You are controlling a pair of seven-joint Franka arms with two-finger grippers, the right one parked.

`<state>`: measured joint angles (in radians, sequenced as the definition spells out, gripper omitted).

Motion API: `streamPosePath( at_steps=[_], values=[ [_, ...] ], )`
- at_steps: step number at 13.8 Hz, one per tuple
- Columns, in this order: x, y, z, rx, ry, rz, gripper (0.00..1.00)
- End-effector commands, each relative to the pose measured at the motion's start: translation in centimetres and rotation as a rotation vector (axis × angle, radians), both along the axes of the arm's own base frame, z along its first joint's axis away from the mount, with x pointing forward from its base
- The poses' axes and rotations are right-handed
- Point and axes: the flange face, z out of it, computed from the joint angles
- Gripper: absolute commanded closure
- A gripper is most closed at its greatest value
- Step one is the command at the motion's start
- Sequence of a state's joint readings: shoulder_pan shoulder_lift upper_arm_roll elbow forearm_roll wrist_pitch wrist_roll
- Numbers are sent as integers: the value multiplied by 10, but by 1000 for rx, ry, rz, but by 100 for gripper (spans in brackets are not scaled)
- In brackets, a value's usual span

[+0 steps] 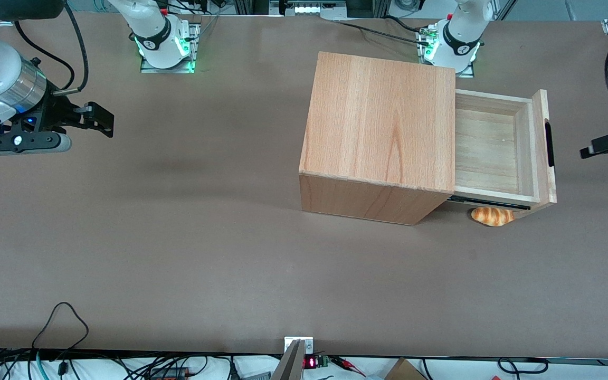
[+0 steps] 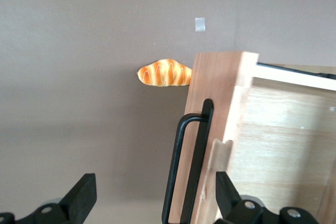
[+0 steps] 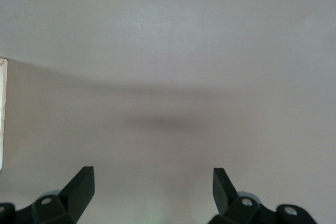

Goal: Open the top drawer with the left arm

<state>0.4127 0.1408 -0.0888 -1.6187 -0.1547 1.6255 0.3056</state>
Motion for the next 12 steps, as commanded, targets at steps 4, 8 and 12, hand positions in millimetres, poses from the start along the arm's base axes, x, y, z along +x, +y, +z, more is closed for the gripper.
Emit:
streamPosePath(
  at_steps=[4,8,12],
  values=[
    [8,-50,49,130,-32,-72,0],
    [10,-102,65,166,-54,-125,0],
    [9,-129,76,176,-78,-137,0]
  ],
)
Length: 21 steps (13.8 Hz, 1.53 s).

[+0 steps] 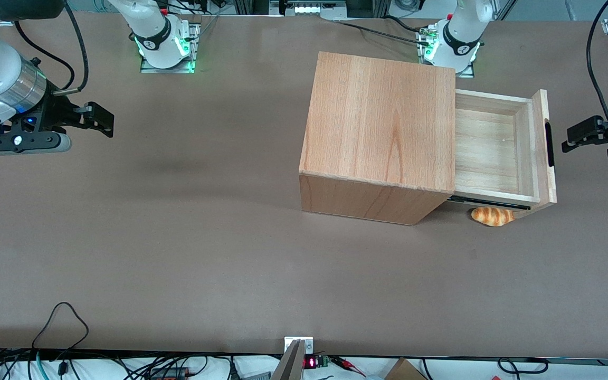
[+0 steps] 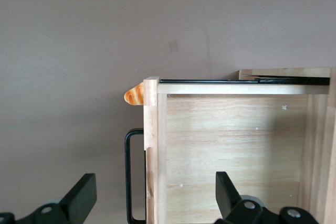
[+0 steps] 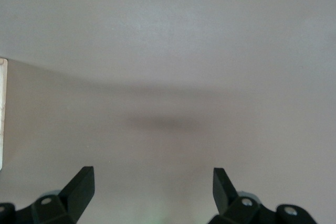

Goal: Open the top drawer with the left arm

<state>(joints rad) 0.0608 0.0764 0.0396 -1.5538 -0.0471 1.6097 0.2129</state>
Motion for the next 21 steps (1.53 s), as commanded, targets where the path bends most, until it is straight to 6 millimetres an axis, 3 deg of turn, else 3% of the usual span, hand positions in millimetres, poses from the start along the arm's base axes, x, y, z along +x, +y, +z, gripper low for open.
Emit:
streamPosePath(
  at_steps=[1,6,9,21],
  values=[
    [-4,-9,13,26,-12,34,0],
    [-14,-21,37,30,-65,44,0],
    [-21,-43,44,63,-85,59,0],
    [-24,-31,47,65,-57,87,0]
  ],
)
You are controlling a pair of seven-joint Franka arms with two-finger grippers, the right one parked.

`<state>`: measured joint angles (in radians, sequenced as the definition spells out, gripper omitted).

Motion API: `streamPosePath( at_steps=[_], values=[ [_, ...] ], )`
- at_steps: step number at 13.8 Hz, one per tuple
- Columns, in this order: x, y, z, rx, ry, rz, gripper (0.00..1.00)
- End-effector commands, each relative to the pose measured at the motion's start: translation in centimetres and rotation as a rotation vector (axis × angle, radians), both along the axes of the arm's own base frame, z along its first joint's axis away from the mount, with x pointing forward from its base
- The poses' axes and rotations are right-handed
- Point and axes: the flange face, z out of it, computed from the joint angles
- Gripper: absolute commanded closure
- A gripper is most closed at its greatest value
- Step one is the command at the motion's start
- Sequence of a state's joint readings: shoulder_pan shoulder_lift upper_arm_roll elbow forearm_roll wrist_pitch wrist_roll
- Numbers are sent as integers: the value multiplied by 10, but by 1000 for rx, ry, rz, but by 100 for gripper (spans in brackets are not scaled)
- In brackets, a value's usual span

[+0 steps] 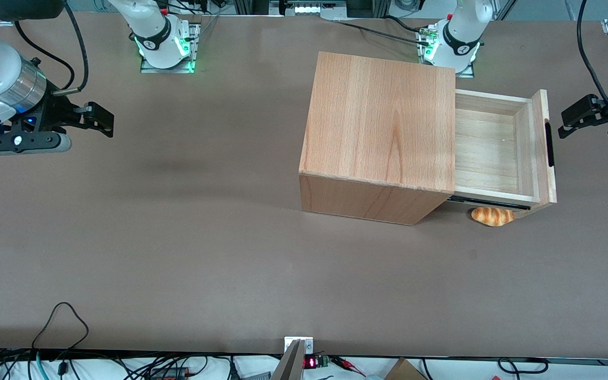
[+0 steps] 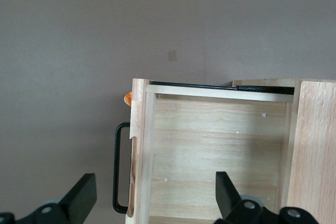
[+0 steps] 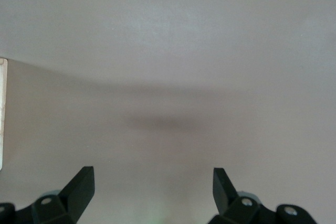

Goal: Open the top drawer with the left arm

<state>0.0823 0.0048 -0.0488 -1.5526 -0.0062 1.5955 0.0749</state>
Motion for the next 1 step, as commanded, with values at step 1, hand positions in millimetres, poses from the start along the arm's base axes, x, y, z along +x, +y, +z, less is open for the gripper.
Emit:
streamPosePath(
  at_steps=[1],
  values=[
    [-3,3,6,23,-4,17,0]
  ],
)
